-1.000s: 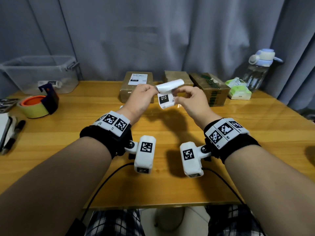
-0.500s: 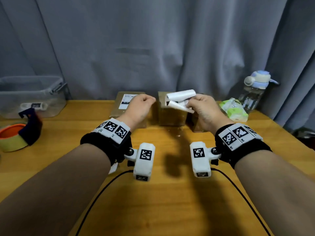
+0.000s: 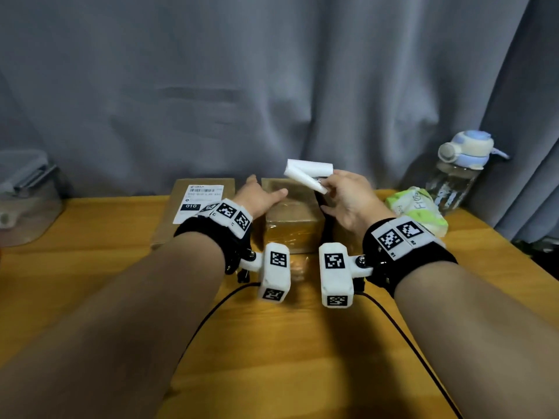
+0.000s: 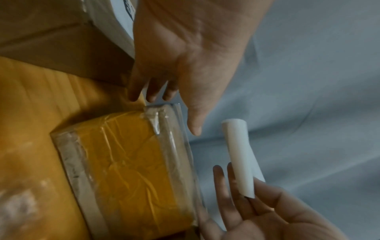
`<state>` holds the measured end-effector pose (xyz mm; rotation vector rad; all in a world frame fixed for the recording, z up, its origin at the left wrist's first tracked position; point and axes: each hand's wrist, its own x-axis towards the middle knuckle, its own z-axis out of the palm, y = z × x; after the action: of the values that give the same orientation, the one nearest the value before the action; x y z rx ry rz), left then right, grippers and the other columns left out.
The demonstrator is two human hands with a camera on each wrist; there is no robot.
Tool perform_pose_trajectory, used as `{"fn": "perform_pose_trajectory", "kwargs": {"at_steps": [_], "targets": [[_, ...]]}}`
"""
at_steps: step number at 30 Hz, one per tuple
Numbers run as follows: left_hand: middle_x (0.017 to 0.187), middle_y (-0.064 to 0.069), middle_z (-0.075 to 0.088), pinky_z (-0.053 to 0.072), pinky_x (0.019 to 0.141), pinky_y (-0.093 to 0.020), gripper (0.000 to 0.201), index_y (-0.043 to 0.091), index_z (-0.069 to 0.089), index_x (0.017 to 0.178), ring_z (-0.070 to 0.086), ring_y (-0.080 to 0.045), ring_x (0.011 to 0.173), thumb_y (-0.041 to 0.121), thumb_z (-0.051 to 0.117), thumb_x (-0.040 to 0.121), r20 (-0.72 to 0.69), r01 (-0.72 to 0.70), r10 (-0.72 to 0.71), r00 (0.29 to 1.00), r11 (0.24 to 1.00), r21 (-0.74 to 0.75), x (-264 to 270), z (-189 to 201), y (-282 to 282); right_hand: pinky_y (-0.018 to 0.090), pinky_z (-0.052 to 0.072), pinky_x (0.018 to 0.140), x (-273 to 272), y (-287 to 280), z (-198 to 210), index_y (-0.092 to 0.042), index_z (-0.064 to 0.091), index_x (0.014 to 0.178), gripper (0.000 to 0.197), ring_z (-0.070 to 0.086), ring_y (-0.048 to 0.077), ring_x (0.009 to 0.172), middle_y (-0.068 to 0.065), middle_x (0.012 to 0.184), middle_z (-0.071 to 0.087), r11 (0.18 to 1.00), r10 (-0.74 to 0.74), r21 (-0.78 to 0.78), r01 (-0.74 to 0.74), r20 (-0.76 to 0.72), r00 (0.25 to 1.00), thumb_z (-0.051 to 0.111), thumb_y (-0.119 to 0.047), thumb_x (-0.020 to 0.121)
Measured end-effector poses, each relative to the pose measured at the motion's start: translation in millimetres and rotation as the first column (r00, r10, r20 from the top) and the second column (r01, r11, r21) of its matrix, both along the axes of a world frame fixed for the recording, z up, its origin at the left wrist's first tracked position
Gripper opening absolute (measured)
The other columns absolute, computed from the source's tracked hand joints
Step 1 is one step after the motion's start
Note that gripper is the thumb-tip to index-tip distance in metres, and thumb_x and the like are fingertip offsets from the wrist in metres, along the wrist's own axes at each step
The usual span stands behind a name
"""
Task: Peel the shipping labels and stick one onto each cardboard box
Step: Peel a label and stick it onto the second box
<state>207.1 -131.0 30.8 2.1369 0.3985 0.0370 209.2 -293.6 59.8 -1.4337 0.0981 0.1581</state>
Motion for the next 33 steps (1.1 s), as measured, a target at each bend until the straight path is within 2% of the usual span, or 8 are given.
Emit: {"fn": "perform_pose_trajectory", "kwargs": {"at_steps": [4,8,12,16,21,27,30,33], "targets": [[0.128,0.001,0.057,0.049,0.097,-0.042,0.072,0.024,0.041,0.135,0.058,-0.023,0.112,0.041,0.074,0.074,0.031,0.063,-0.060,0.998,0.994,-0.084,0,-10,0,0.029,0.041,0.070,0,2,-3,-0.016,0.060,0.078,0.029,0.049,0.012,0.062,0.000,0.064,0.056,1.000,0.029,0.010,-0.029,0.003,1.000,0.043,0.007,0.086],[0.129,-0.005,0.056,0.052,0.090,-0.043,0.065,0.023,0.044,0.136,0.060,-0.028,0.108,0.036,0.070,0.079,0.069,0.027,-0.023,0.997,0.998,-0.062,-19,-14,-2,0.036,0.043,0.075,-11,-1,-4,-0.016,0.062,0.082,0.030,0.049,0.013,0.066,0.003,0.070,0.055,0.999,0.017,0.038,-0.016,-0.010,1.000,0.044,0.007,0.086],[0.111,-0.003,0.058,0.049,0.053,-0.030,0.057,0.020,0.043,0.137,0.064,-0.028,0.080,0.030,0.064,0.086,0.065,0.025,-0.021,0.998,0.998,-0.063,-60,-8,-5,0.038,0.044,0.073,-36,-12,-4,-0.015,0.058,0.073,0.027,0.050,0.018,0.069,0.006,0.069,0.049,0.998,0.032,0.054,-0.029,-0.051,0.998,0.047,0.007,0.083],[0.129,-0.007,0.056,0.053,0.081,-0.031,0.057,0.016,0.042,0.139,0.061,-0.025,0.102,0.029,0.062,0.088,0.046,0.084,-0.086,0.995,0.996,0.041,-106,-2,-11,0.036,0.046,0.070,-72,-22,-8,-0.012,0.058,0.070,0.022,0.052,0.023,0.075,0.006,0.071,0.053,0.997,0.070,-0.002,-0.071,-0.101,0.992,0.050,0.006,0.080],[0.100,-0.003,0.060,0.047,0.044,-0.027,0.051,0.021,0.043,0.138,0.052,-0.016,0.047,0.028,0.058,0.090,0.015,0.107,-0.109,0.994,0.988,0.108,-158,3,-17,0.039,0.046,0.072,-117,-32,-10,-0.012,0.057,0.072,0.019,0.051,0.022,0.073,0.006,0.072,0.053,0.995,0.101,-0.004,-0.102,-0.112,0.989,0.054,0.005,0.078],[0.121,-0.006,0.061,0.047,0.037,-0.023,0.041,0.016,0.049,0.134,0.053,-0.017,0.049,0.022,0.052,0.094,0.110,0.085,-0.098,0.989,0.990,0.113,-203,-12,-6,0.041,0.050,0.074,-161,-40,-17,-0.007,0.061,0.080,0.015,0.060,0.023,0.076,0.009,0.079,0.059,0.983,0.180,0.040,-0.177,-0.110,0.978,0.053,0.006,0.080],[0.118,-0.008,0.063,0.054,0.051,-0.027,0.038,0.017,0.051,0.132,0.060,-0.024,0.063,0.021,0.050,0.095,0.113,0.116,-0.125,0.986,0.990,0.082,-210,-13,-4,0.039,0.051,0.077,-166,-43,-18,-0.007,0.061,0.086,0.013,0.066,0.021,0.076,0.009,0.081,0.064,0.990,0.120,0.081,-0.111,-0.114,0.986,0.053,0.003,0.083],[0.138,-0.009,0.050,0.042,0.104,-0.032,0.044,0.019,0.044,0.138,0.052,-0.024,0.122,0.029,0.048,0.095,0.035,0.273,-0.293,0.955,0.923,0.271,-209,-16,0,0.029,0.047,0.066,-164,-41,-15,-0.009,0.062,0.081,0.012,0.062,0.017,0.067,0.007,0.074,0.062,0.997,0.016,0.076,-0.009,-0.096,0.995,0.054,0.001,0.082]]}}
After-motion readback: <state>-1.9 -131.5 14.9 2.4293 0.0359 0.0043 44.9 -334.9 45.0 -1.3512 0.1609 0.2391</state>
